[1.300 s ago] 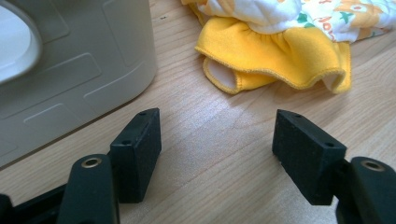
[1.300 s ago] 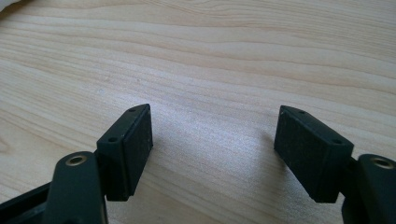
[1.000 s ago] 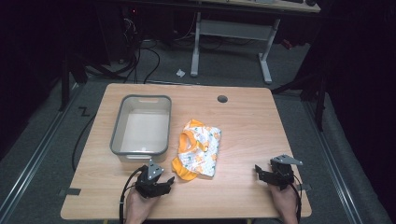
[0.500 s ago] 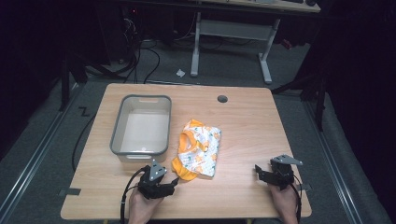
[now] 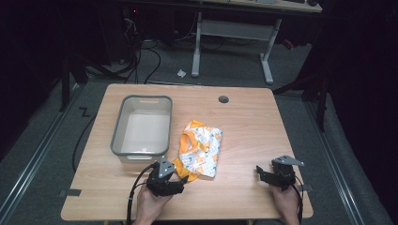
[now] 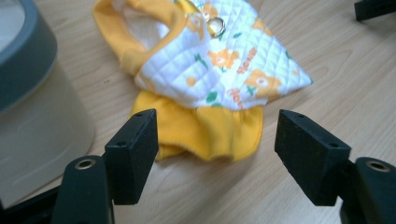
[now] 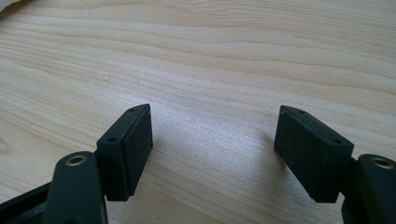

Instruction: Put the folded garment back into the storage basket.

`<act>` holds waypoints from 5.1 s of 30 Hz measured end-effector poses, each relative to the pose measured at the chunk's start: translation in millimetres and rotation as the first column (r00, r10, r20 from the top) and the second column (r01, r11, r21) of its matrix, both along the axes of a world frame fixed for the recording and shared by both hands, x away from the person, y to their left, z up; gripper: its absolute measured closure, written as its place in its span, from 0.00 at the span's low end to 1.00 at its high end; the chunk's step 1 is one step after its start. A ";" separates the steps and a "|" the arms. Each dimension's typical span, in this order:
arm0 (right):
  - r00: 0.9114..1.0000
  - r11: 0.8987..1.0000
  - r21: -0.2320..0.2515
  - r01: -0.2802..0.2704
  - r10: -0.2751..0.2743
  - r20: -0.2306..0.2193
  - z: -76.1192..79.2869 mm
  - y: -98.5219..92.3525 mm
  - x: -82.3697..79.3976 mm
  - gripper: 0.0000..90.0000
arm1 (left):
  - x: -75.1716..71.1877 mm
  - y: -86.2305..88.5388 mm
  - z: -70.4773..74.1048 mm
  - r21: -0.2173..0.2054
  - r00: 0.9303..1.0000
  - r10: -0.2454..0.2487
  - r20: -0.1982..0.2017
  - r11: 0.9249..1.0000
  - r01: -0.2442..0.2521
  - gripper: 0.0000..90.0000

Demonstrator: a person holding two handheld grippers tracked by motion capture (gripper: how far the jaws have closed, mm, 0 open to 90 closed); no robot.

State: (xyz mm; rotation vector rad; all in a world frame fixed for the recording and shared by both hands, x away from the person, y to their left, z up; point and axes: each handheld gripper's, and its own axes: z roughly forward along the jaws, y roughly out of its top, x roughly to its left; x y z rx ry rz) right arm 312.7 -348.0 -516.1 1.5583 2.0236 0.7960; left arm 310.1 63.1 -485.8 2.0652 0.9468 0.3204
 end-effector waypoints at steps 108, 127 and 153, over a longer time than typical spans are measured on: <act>1.000 1.000 -0.001 -0.009 0.009 0.001 0.0 0.3 -0.3 0.31 | 88.5 -77.0 28.0 0.016 0.996 0.013 -0.083 1.000 -0.012 0.90; 1.000 1.000 0.000 -0.010 0.010 0.001 0.0 0.2 -0.2 0.31 | 83.8 -55.0 69.5 -0.087 0.999 -0.007 -0.044 0.996 0.003 0.90; 1.000 1.000 0.000 -0.007 0.007 0.000 0.0 0.0 -0.2 0.31 | 87.2 -10.4 104.2 -0.159 0.999 0.034 -0.018 0.987 -0.036 0.90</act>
